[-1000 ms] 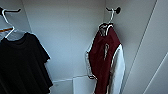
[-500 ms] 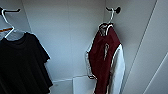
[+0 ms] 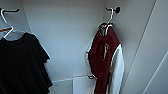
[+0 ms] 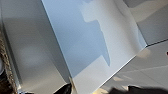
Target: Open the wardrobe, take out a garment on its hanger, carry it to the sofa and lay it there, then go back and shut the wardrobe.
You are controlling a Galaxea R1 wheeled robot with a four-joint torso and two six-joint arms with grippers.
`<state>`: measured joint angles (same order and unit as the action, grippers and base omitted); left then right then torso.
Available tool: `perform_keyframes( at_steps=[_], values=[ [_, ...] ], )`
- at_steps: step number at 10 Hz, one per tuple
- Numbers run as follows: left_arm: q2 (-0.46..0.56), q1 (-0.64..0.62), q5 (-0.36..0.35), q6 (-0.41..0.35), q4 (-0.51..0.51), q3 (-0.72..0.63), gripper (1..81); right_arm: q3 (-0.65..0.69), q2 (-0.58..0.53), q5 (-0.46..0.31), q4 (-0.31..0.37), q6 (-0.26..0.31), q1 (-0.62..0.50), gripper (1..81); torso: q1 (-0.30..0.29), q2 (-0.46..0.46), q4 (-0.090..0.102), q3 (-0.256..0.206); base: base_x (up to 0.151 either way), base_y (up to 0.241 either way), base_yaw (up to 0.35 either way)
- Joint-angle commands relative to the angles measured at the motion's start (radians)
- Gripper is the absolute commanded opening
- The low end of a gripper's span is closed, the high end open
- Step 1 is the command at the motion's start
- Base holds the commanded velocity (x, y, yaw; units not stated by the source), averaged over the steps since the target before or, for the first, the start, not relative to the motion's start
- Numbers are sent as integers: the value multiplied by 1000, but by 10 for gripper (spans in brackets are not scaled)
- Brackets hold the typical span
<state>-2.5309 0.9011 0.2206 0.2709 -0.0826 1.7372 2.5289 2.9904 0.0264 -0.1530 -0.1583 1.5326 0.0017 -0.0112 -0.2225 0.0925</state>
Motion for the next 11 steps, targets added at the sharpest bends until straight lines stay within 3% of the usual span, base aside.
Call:
perform_keyframes(
  at_steps=[1, 4, 7, 11],
  values=[
    [110, -230, 2, 37, 14, -54, 811, -7, 4, -52, 6, -1, -38, 811, 0, 0, 0, 0, 0, 0, 0],
    [89, -230, 25, 41, 14, -1, 811, -7, 4, -52, 7, -1, -39, 811, 0, 0, 0, 0, 0, 0, 0],
    [-5, -164, 26, 37, 10, 163, 811, -4, 4, -52, 7, -1, -42, 811, 0, 0, -1, 1, 0, 0, 0],
    [-10, -233, 26, 70, 27, 145, 811, -4, 4, -51, 7, -1, -39, 811, 1, 0, -1, 1, 0, 0, 0]
  ],
)
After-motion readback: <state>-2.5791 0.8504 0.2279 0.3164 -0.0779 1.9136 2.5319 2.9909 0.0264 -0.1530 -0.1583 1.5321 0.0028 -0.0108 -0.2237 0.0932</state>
